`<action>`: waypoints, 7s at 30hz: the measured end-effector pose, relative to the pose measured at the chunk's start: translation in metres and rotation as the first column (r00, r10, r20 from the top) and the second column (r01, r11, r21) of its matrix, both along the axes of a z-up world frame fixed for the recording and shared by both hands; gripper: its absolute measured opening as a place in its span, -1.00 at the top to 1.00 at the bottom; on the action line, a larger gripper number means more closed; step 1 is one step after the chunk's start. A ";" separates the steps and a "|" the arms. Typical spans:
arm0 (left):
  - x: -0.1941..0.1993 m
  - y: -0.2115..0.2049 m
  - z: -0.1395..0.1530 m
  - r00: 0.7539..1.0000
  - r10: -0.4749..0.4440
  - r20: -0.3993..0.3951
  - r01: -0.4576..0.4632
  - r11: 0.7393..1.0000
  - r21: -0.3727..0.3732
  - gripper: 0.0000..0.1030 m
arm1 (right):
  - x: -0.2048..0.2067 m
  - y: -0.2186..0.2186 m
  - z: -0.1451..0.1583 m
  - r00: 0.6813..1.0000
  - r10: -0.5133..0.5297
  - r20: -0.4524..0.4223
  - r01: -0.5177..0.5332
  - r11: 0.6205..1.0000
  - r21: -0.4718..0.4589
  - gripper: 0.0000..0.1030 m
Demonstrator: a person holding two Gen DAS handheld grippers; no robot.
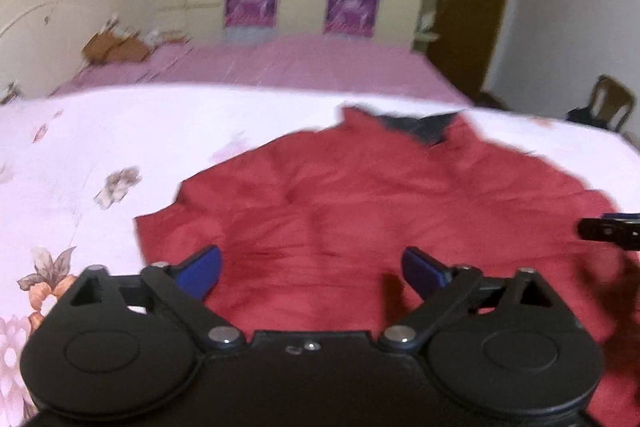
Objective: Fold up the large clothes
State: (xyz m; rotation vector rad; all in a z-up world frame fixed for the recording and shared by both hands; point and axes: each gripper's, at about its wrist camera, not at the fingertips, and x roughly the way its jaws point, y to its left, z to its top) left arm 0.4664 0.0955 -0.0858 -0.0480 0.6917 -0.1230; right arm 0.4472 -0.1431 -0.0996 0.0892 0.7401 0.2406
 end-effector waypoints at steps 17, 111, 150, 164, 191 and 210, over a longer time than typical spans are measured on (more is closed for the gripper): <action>-0.020 -0.053 -0.026 0.994 -0.080 -0.068 0.087 0.991 0.101 -0.96 | -0.016 0.030 -0.034 0.995 0.081 -0.061 -0.088 0.988 -0.126 -0.52; 0.047 0.130 0.003 0.994 0.058 -0.089 -0.102 0.744 -0.660 0.23 | 0.069 -0.169 0.029 0.992 0.024 -0.122 0.059 0.769 0.636 0.69; 0.116 0.097 -0.025 0.997 0.023 -0.074 -0.038 0.980 -0.196 0.83 | 0.132 -0.105 -0.047 0.998 -0.017 -0.063 0.020 0.998 0.053 0.90; 0.074 0.086 0.023 0.987 0.140 0.085 -0.138 0.990 -0.028 -0.90 | 0.090 -0.110 -0.006 0.995 -0.039 0.097 0.038 0.999 0.014 -0.51; -0.092 -0.035 0.019 0.997 -0.003 0.075 0.002 1.000 0.012 -0.75 | -0.103 -0.030 0.026 0.987 0.136 0.081 -0.147 0.976 0.161 0.18; -0.158 0.075 -0.006 0.934 0.338 -0.119 -0.352 0.802 -0.482 -0.62 | -0.130 -0.156 -0.017 0.946 -0.244 -0.213 0.322 0.773 0.547 -0.62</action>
